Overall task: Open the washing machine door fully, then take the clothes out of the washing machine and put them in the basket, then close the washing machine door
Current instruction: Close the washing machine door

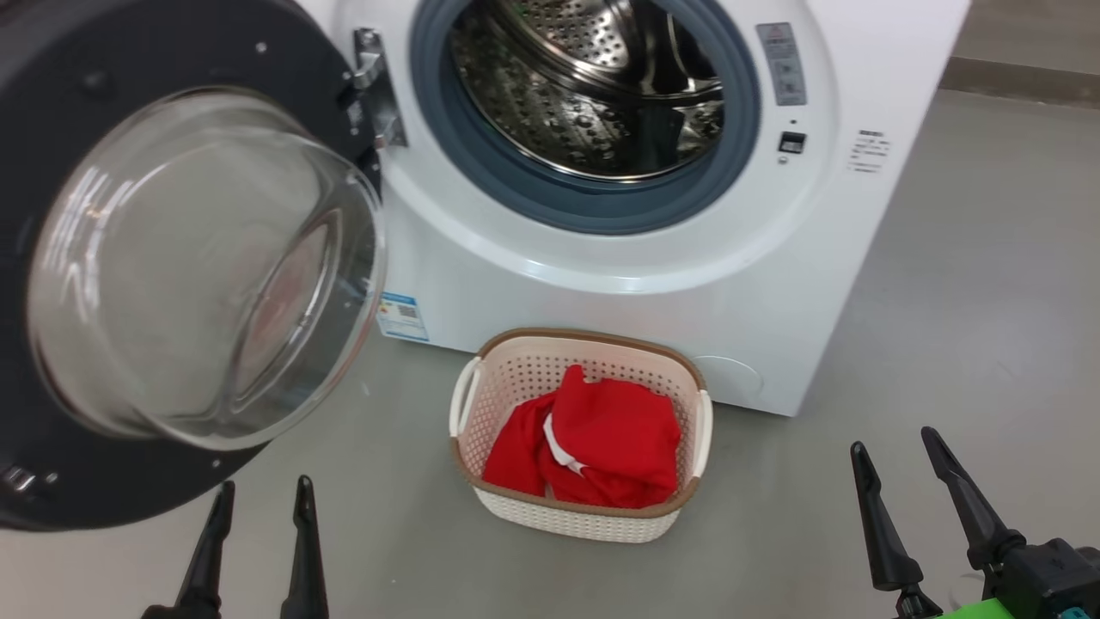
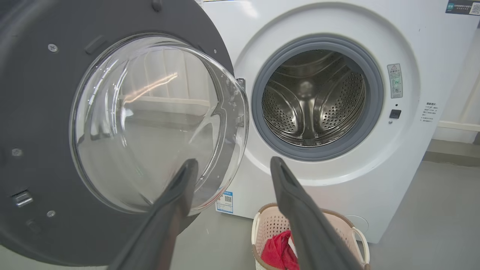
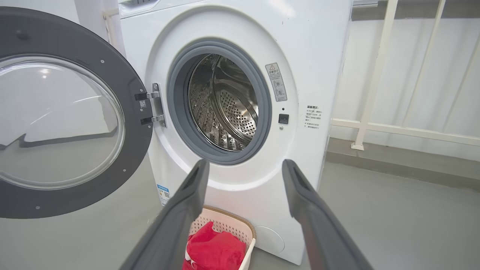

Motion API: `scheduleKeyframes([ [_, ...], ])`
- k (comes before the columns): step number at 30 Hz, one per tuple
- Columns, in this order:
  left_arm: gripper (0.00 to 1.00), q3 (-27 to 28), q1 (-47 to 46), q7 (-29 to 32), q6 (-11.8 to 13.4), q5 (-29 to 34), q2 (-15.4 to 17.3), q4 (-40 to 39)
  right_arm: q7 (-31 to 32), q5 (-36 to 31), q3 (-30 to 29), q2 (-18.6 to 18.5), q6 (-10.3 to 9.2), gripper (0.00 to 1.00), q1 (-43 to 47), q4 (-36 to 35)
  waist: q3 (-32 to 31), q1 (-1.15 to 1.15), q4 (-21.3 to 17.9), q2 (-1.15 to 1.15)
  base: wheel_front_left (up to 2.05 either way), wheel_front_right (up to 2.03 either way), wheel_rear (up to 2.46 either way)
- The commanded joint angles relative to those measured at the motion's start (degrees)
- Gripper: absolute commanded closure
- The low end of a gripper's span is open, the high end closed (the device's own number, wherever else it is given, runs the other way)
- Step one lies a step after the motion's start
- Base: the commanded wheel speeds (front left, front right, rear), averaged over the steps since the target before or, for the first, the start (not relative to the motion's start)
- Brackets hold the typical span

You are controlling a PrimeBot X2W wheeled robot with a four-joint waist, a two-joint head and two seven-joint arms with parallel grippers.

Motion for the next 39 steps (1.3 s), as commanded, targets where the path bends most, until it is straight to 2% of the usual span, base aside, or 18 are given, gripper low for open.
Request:
scheduleKeyframes([
  [1, 0.0, 1.89, -2.17, -0.52, 0.64, -0.22, 0.39, -1.85, -0.37, -0.55, 1.24, -0.95, 0.35, 0.0, -2.24, -1.61, 0.0, 0.0, 3.06, 0.0, 0.0, 0.0, 0.0],
  [14, 0.0, 1.95, -2.34, -0.52, 1.72, 0.33, 0.62, -2.7, -0.37, -0.96, 2.04, -0.95, 0.35, 0.0, -2.44, -1.77, 0.36, 0.0, 9.63, 0.0, 0.0, 0.0, 0.0],
  [27, 0.0, 2.37, -2.02, -0.52, 2.91, -0.41, 0.44, -3.41, -0.37, -1.47, 2.24, -0.95, 0.35, 0.0, -2.2, -1.71, 0.44, 0.0, 12.68, 0.0, 0.0, 0.0, 0.0],
  [28, 0.08, 2.43, -2.06, -0.52, 2.96, -0.49, 0.42, -3.56, -0.37, -1.51, 2.19, -0.95, 0.35, 0.0, -2.2, -1.75, 0.47, 0.0, 12.77, 0.0, 0.0, 0.0, 0.0],
  [29, 0.61, 2.48, -2.1, -0.52, 2.96, -0.54, 0.41, -3.71, -0.37, -1.59, 2.15, -0.95, 0.35, 0.0, -2.18, -1.79, 0.5, 0.0, 12.83, 0.0, 0.0, 0.0, 0.0],
  [30, 1.0, 2.5, -2.2, -0.52, 2.91, -0.63, 0.4, -4.0, -0.37, -1.65, 2.13, -0.95, 0.35, 0.0, -2.17, -1.82, 0.53, 0.0, 12.88, 0.0, 0.0, 0.0, 0.0],
  [39, 1.0, 4.61, -4.36, -0.52, 3.94, -1.26, 0.26, -12.35, -0.22, -1.47, 2.39, -0.95, 0.35, 0.0, -2.27, -1.68, 0.88, 0.0, 12.27, 0.0, 0.0, 0.0, 0.0],
])
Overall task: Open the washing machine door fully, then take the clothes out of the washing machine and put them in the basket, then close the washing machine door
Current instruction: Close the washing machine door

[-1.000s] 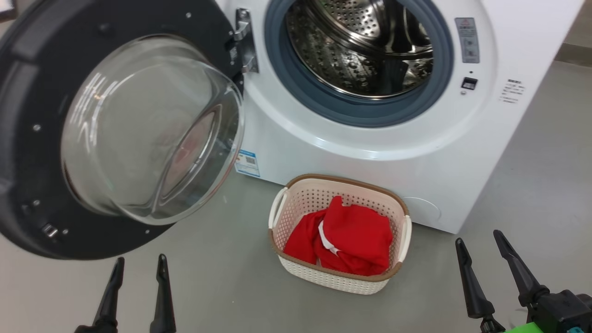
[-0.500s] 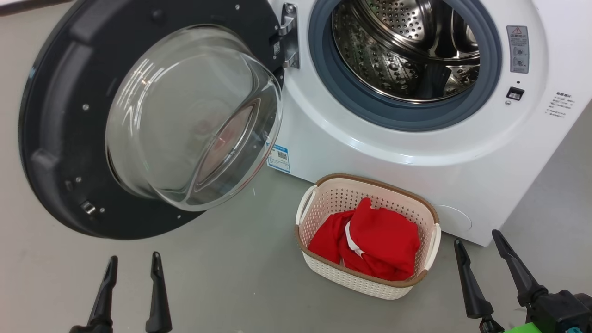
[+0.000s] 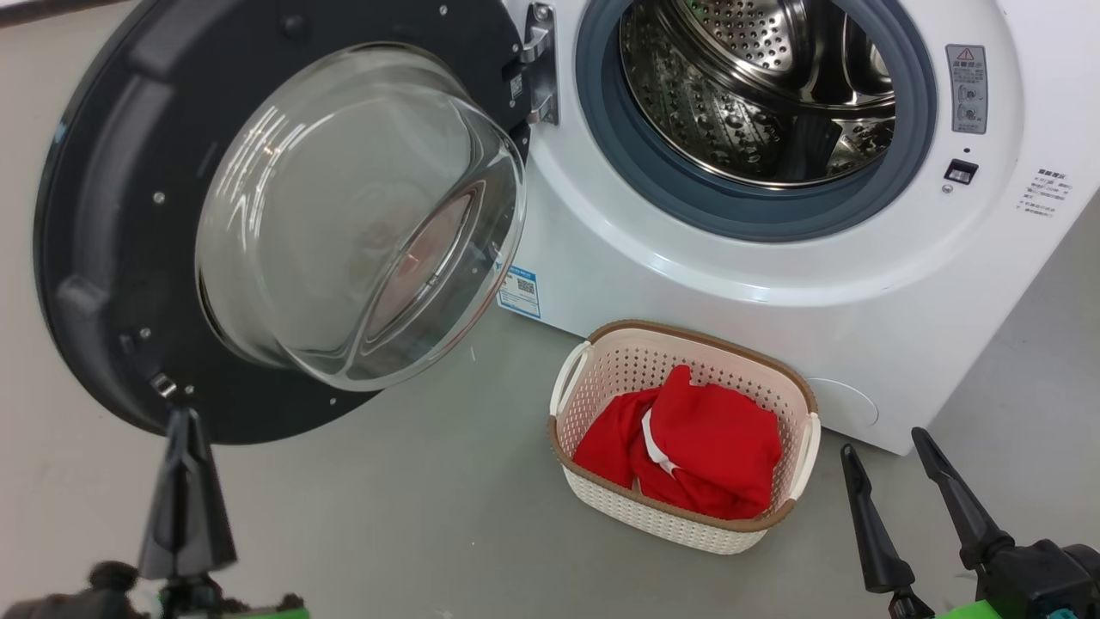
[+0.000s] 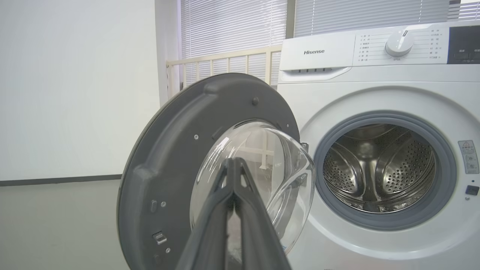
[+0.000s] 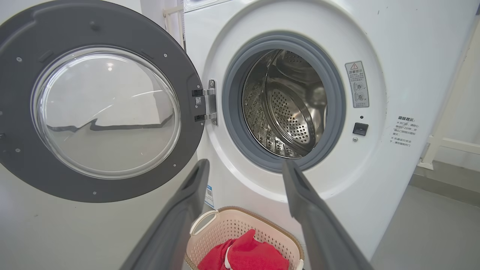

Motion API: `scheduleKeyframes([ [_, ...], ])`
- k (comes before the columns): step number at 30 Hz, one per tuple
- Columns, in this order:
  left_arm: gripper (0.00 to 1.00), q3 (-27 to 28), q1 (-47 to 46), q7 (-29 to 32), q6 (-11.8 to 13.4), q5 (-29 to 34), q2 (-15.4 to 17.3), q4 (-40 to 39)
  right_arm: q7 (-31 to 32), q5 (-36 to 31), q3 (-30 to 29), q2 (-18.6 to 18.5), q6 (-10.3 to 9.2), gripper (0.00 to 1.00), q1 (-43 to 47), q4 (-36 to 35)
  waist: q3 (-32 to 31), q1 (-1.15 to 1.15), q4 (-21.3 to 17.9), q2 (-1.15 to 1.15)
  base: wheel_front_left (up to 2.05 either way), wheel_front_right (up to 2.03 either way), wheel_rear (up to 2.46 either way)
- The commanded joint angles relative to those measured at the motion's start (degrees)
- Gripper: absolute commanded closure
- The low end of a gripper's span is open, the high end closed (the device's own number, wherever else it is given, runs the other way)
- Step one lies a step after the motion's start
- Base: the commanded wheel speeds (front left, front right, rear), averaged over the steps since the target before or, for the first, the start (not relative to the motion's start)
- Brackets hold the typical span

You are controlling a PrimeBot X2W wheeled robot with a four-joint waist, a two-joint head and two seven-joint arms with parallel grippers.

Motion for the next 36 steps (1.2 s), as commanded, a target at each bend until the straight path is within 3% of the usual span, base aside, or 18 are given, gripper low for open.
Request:
scheduleKeyframes([
  [1, 1.0, 2.66, -3.31, -0.52, 0.36, -1.11, 0.29, -2.81, -0.19, -0.05, 1.5, -0.93, 0.35, 0.0, -2.26, -1.51, 0.12, 0.0, -0.2, 0.0, 0.0, 0.0, 0.0],
  [12, 1.0, 12.39, -12.19, -0.52, -1.52, -9.39, 0.47, -4.35, 0.7, -0.24, 1.46, -0.93, 0.35, 0.0, -2.38, -2.02, 0.29, 0.0, -1.29, 0.0, 0.0, 0.0, 0.0],
  [21, 1.0, 23.52, -25.09, 4.5, -4.03, -27.97, 4.22, 5.13, 1.46, -0.38, 1.2, -0.93, 0.35, 0.0, -2.53, -2.7, 0.7, 0.0, -2.39, 0.0, 0.0, 0.0, 0.0],
  [29, 1.0, 28.94, -36.77, 14.6, -2.36, -40.52, 9.32, 18.31, 1.56, -0.12, 1.45, -0.93, 0.35, 0.0, -2.85, -2.63, 1.02, 0.0, -2.94, 0.0, 0.0, 0.0, 0.0],
  [36, 1.0, 27.05, -43.24, 23.97, -1.36, -41.88, 16.9, 31.51, 1.49, -0.29, 1.93, -0.93, 0.35, 0.0, -2.93, -2.22, 0.93, 0.0, -3.85, 0.0, 0.0, 0.0, 0.0],
])
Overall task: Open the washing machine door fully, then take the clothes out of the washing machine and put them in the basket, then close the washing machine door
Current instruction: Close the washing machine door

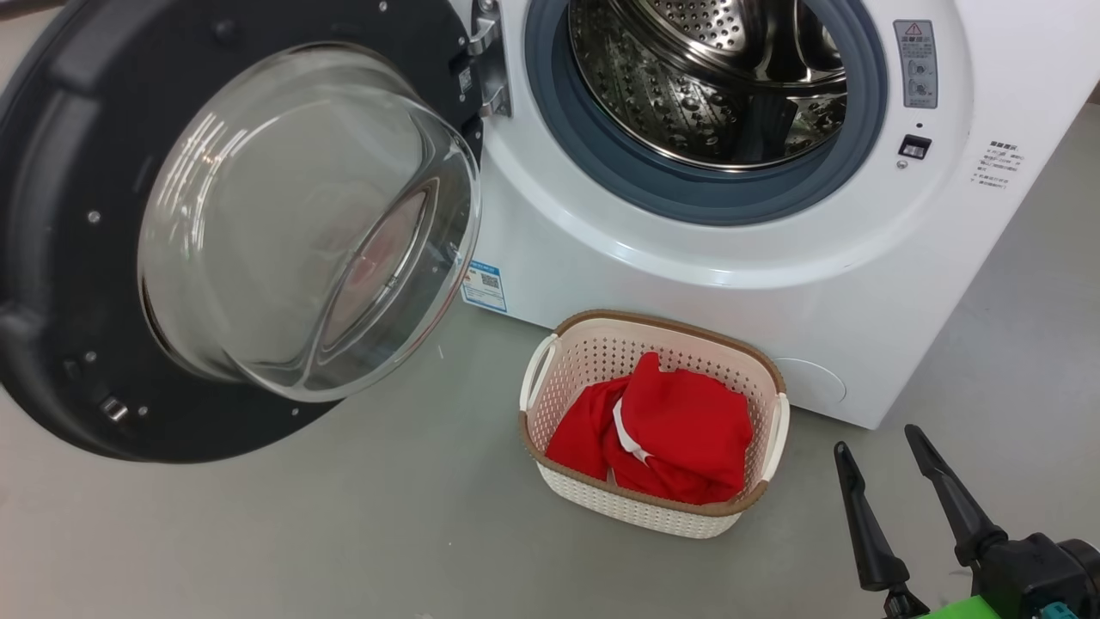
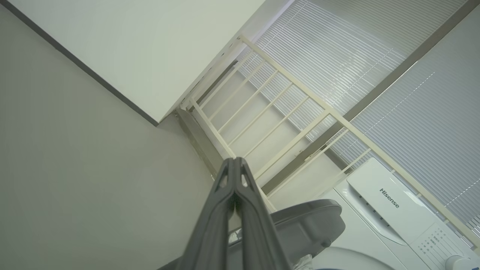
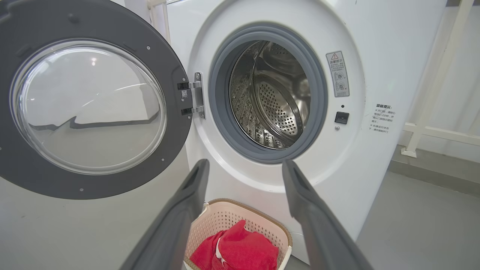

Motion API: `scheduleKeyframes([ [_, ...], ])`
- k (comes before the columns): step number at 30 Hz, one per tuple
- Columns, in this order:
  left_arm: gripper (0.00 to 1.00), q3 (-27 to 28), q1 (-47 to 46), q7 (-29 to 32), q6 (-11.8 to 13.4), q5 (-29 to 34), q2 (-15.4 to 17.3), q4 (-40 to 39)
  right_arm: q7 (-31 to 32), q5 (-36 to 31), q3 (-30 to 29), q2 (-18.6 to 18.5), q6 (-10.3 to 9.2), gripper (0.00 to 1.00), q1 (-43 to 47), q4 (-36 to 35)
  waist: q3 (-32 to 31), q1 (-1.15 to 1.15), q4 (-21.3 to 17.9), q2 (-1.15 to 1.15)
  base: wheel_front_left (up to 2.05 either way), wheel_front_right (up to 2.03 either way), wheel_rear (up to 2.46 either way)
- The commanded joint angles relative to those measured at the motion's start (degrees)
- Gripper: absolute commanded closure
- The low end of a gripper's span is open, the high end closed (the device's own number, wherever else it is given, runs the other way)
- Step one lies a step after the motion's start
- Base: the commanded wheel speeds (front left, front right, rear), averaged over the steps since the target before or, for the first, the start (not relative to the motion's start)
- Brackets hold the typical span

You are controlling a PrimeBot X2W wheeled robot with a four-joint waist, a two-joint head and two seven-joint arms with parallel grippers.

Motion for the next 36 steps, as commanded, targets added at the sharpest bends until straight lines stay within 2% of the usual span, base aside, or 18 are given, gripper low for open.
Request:
scheduleKeyframes([
  [1, 1.0, 0.63, -3.4, 2.04, 0.77, -0.28, 4.53, 1.8, -0.11, -0.28, 1.5, -0.89, 0.35, 0.0, -2.77, -1.29, -0.08, 0.0, -0.29, 0.0, 0.0, 0.0, 0.0],
  [9, 1.0, 2.87, -10.28, 11.77, 3.79, -7.23, 5.91, 14.82, 0.49, -0.9, 2.12, -0.89, 0.35, 0.0, -2.61, -1.5, -0.38, 0.0, -1.16, 0.0, 0.0, 0.0, 0.0],
  [14, 1.0, 2.52, -11.28, 12.97, 3.82, -7.14, 7.61, 19.22, 1.13, -1.43, 2.59, -0.89, 0.35, 0.0, -2.48, -1.81, -0.58, 0.0, -1.84, 0.0, 0.0, 0.0, 0.0],
  [19, 1.0, 1.78, -12.5, 13.05, 3.29, -6.64, 8.82, 23.39, 1.88, -1.63, 3.23, -0.89, 0.35, 0.0, -2.12, -2.4, -0.83, 0.0, -2.65, 0.0, 0.0, 0.0, 0.0],
  [23, 1.0, 0.9, -13.45, 15.15, 1.8, -7.22, 8.66, 26.24, 2.23, -1.7, 3.58, -0.89, 0.35, 0.0, -1.71, -2.81, -0.99, 0.0, -3.3, 0.0, 0.0, 0.0, 0.0],
  [36, 1.0, -0.78, -13.49, 20.93, -1.1, -8.57, 8.16, 29.31, 1.72, -1.12, 3.59, -0.89, 0.35, 0.0, -1.73, -2.57, -0.91, 0.0, -4.43, 0.0, 0.0, 0.0, 0.0],
])
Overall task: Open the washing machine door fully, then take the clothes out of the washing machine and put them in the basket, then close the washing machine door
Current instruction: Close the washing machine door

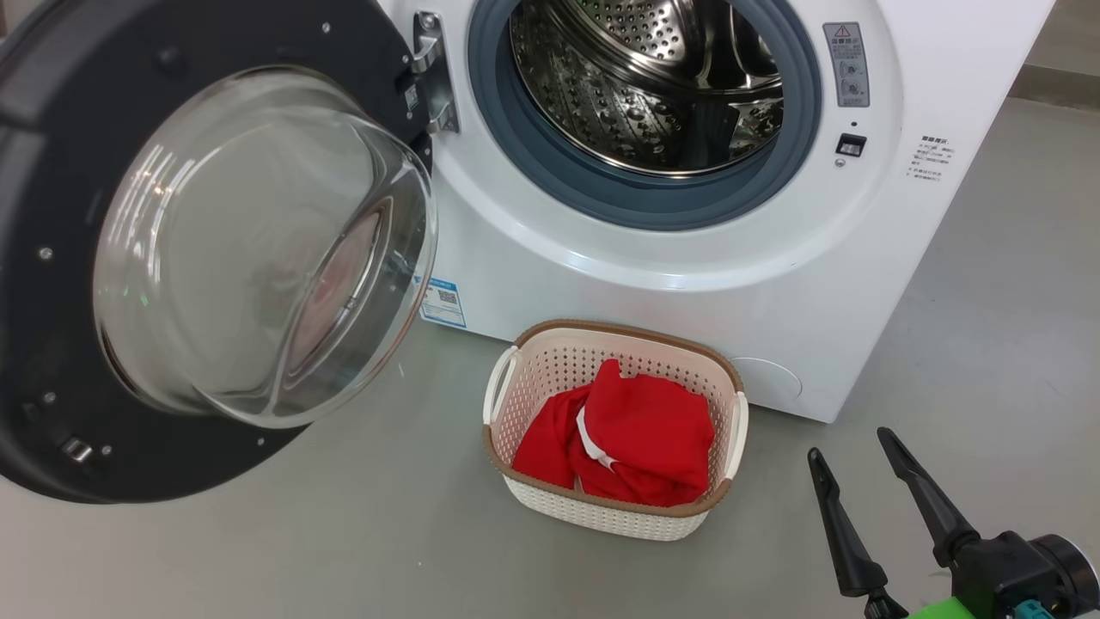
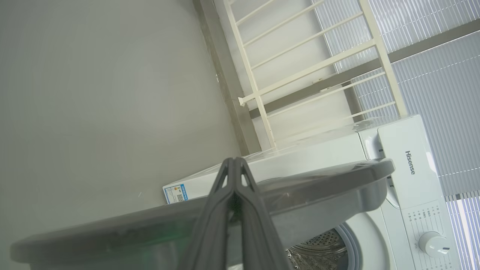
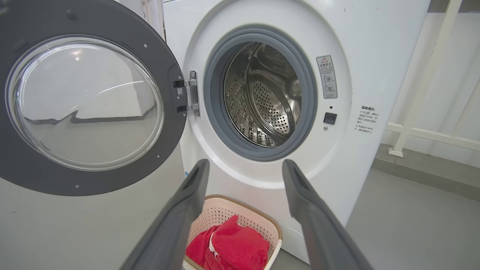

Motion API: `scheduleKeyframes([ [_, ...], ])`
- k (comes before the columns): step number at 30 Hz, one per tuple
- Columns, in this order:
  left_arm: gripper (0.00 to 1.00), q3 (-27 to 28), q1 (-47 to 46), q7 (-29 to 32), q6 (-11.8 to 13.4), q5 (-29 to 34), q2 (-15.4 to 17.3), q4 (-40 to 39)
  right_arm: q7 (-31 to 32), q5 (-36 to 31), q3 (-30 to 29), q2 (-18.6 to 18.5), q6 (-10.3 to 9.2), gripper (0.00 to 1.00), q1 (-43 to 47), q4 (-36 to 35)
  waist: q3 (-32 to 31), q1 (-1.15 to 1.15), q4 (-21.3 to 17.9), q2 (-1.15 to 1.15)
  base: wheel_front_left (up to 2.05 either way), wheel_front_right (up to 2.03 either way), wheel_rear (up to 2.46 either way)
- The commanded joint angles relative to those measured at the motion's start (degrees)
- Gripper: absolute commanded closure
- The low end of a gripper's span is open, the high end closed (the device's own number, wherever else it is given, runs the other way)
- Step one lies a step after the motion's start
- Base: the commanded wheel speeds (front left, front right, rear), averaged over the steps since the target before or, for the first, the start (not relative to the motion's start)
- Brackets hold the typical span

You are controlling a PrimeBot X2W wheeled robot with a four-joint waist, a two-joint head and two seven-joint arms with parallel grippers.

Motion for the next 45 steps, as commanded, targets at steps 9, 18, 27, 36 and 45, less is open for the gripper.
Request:
scheduleKeyframes([
  [9, 1.0, -0.63, -0.51, 5.34, -3.11, -2.19, 1.46, -0.58, -1.09, 0.46, 0.77, -0.87, 0.35, 0.0, -1.91, -0.99, 0.05, 0.0, 0.64, 0.0, 0.0, 0.0, 0.0],
  [18, 1.0, -1.13, 0.9, 10.48, -5.06, -4.48, -1.12, -3.07, -1.74, 1.01, 0.6, -0.87, 0.35, 0.0, -2.2, -0.37, 0.29, 0.0, 1.49, 0.0, 0.0, 0.0, 0.0],
  [27, 1.0, -1.45, 3.76, 14.67, -4.84, -6.29, -3.67, -9.65, -2.55, 1.82, 0.4, -0.87, 0.35, 0.0, -2.35, 0.42, 0.31, 0.0, 2.14, 0.0, 0.0, 0.0, 0.0],
  [36, 1.0, -1.12, 6.88, 18.67, -2.71, -9.31, -8.01, -19.04, -3.26, 2.67, 0.35, -0.87, 0.35, 0.0, -2.5, 1.24, 0.23, 0.0, 2.62, 0.0, 0.0, 0.0, 0.0],
  [45, 1.0, -1.49, 10.43, 20.84, -0.39, -10.86, -11.97, -26.72, -3.7, 2.9, 0.49, -0.87, 0.35, 0.0, -3.33, 1.87, 0.94, 0.0, 1.94, 0.0, 0.0, 0.0, 0.0],
])
